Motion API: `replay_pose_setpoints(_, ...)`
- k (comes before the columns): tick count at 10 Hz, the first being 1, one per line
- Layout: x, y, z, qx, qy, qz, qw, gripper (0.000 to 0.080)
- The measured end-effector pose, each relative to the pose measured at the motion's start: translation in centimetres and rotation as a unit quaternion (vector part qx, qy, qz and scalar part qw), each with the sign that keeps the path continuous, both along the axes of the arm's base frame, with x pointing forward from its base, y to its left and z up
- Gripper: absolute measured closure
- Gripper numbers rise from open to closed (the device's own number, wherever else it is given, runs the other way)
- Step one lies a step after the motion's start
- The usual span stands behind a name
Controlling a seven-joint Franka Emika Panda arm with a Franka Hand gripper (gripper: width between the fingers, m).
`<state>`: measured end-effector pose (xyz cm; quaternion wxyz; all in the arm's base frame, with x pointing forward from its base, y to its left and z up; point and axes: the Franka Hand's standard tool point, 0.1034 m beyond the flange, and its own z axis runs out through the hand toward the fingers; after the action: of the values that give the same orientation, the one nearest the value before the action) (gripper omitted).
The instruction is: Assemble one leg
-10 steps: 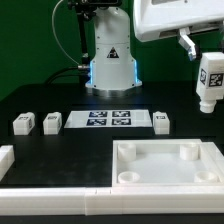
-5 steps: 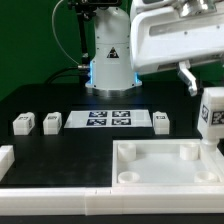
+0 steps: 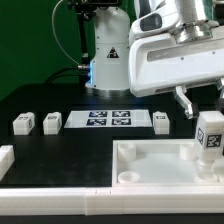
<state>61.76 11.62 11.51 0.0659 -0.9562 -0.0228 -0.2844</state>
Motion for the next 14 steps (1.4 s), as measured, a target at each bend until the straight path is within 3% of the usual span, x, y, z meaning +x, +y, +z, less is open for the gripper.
replay_pose_setpoints(4, 0.8, 0.0, -0.5, 0.001, -0.002, -0.001, 1.0, 0.0515)
replay_pose_setpoints(7, 0.4, 0.0, -1.6, 0.001, 0.001, -0.001, 1.0, 0.0515)
replay_pose_setpoints(12, -0.1, 0.0, -2.1, -0.001, 0.0, 0.001, 1.0, 0.0515)
replay_pose_setpoints(13, -0.1, 0.0, -2.1, -0.001, 0.0, 0.002, 1.0, 0.0425)
replay_pose_setpoints(14, -0.1, 0.0, -2.1, -0.002, 0.0, 0.002, 1.0, 0.0287)
